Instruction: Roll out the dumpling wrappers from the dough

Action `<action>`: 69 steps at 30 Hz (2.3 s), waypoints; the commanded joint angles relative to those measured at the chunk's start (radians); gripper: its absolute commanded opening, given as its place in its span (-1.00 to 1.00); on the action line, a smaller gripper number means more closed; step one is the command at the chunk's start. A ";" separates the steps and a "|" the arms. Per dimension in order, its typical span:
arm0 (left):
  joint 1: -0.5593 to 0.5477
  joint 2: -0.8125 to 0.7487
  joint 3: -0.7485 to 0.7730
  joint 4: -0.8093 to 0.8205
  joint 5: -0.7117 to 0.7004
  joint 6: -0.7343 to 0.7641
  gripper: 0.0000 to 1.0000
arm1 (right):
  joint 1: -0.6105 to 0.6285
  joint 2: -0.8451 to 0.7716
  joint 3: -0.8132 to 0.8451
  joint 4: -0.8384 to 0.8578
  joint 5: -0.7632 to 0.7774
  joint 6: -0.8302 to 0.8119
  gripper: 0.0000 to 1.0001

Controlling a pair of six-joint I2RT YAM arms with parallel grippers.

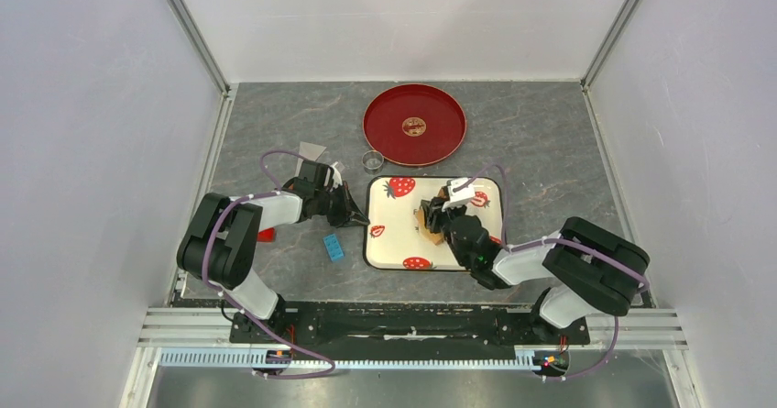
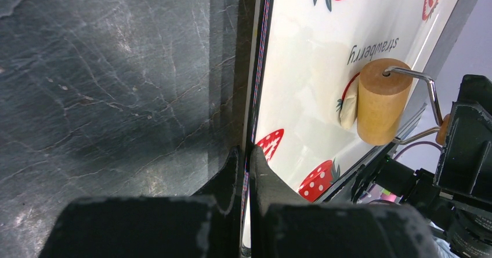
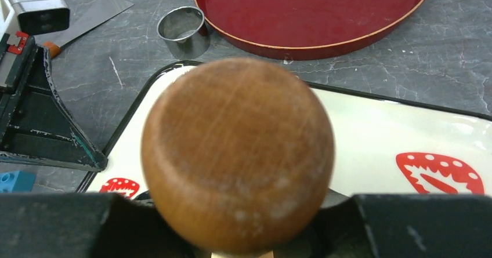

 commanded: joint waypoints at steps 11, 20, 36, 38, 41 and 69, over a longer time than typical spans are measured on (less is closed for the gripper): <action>0.005 0.064 -0.053 -0.066 -0.170 0.010 -0.96 | 0.004 0.127 -0.159 -0.227 -0.028 0.066 -1.00; 0.005 0.063 -0.054 -0.064 -0.167 0.008 -0.96 | 0.005 0.193 -0.156 -0.265 -0.070 0.100 -1.00; 0.005 0.067 -0.054 -0.065 -0.168 0.007 -0.96 | 0.058 0.231 -0.197 -0.268 -0.091 0.145 -1.00; 0.005 0.067 -0.054 -0.064 -0.168 0.007 -0.96 | 0.065 0.240 -0.201 -0.271 -0.084 0.156 -1.00; 0.005 0.069 -0.054 -0.063 -0.167 0.006 -0.96 | 0.065 0.264 -0.201 -0.273 -0.082 0.168 -1.00; 0.006 0.069 -0.054 -0.061 -0.166 0.007 -0.96 | 0.100 0.354 -0.228 -0.231 -0.098 0.197 -1.00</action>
